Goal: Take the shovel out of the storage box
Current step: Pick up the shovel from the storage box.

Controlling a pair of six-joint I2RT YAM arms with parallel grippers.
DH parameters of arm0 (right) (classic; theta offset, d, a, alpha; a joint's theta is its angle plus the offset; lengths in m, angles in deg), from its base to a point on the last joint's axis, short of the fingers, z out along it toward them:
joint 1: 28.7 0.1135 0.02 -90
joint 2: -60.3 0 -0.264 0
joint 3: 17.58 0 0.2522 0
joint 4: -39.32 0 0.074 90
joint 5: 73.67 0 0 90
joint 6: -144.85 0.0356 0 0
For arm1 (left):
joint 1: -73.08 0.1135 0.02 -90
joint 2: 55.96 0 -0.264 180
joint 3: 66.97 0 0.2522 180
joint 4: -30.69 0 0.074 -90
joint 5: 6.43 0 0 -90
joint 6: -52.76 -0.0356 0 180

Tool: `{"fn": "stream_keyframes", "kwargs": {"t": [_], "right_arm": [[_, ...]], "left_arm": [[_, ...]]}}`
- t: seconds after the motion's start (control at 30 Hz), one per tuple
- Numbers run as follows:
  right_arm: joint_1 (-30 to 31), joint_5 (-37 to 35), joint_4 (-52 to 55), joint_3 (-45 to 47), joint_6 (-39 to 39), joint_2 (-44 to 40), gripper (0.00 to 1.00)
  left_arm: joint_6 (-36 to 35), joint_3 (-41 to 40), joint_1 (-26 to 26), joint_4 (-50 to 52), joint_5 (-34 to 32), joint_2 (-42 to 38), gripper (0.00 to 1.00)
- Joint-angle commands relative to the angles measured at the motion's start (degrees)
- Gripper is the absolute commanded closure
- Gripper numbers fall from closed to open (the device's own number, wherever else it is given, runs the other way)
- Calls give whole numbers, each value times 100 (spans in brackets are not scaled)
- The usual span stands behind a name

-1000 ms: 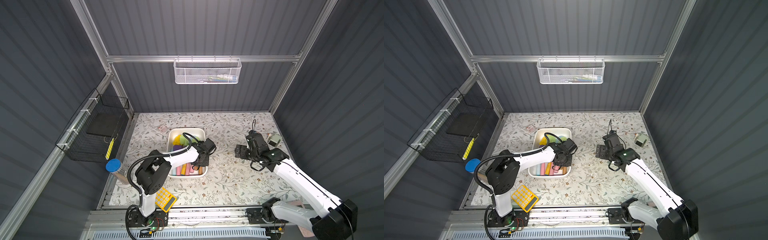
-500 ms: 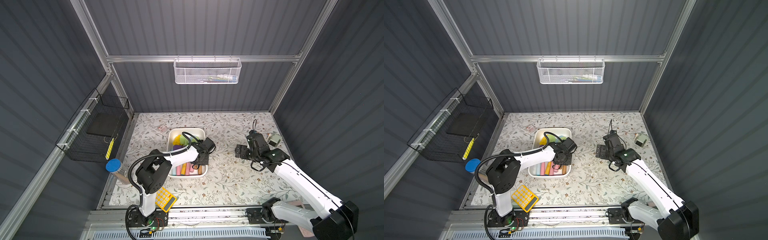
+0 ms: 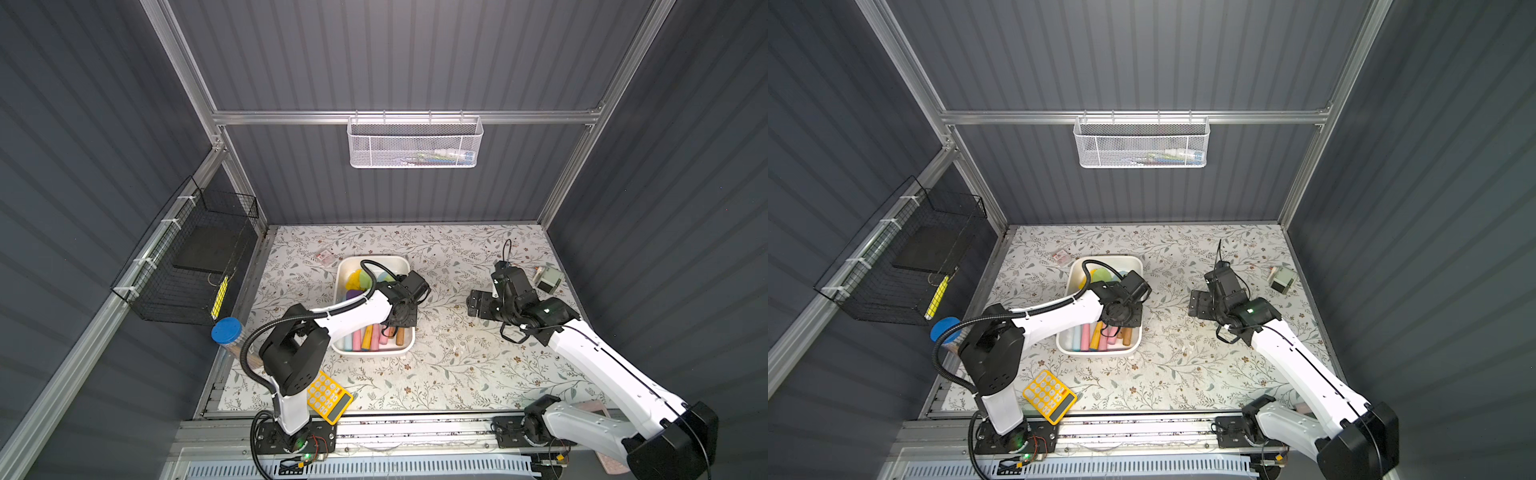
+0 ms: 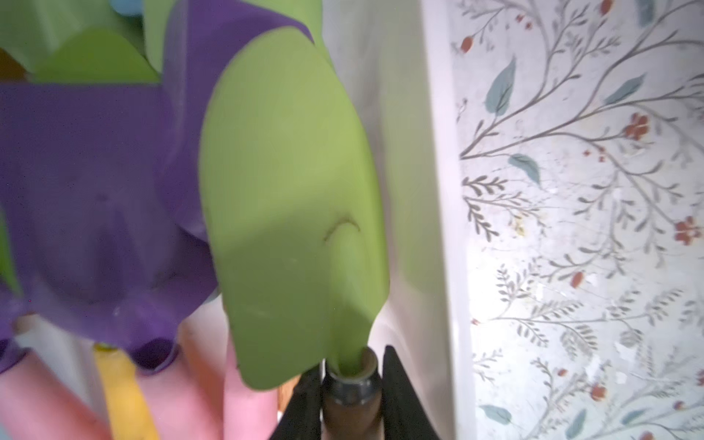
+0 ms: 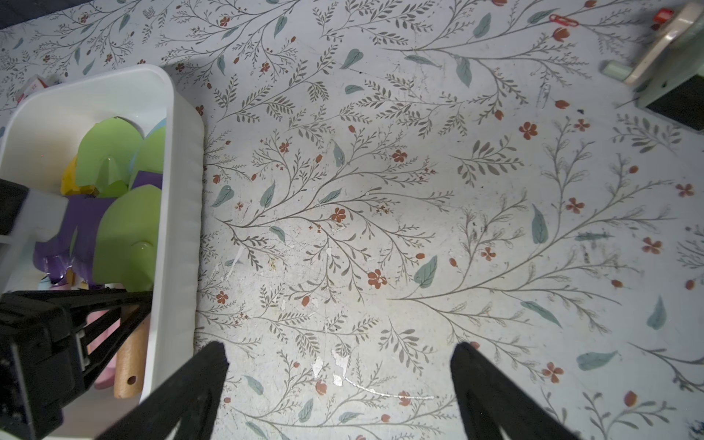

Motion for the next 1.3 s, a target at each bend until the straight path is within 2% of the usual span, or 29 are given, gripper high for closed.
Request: {"fn": "stream_keyframes", "kwargs": {"t": [0.0,0.17,0.37,0.5,0.87,1.1,1.27], "right_arm": [[125,244,-114,-146,66,-19,6],[240,678,-370,-98,293,1,6],[333,1671,-1100,143,805,27,6],[630,2094,-1630,207,1068,325,6],[1423,2352,-2086,-440,1256,1622,8],[1659,2274,-2153,-779,1246,2049,16],[1705,2415,-2616,-533,1440,2080,20]], "left_arm": [[-130,150,53,230,-132,-339,96],[-188,125,365,130,154,-411,97],[-196,-6,720,-139,529,-550,100],[-223,74,847,-156,586,-647,100],[-212,151,979,-149,760,-748,100],[-201,281,988,-59,727,-801,100],[-199,440,1010,-17,794,-827,100]]}}
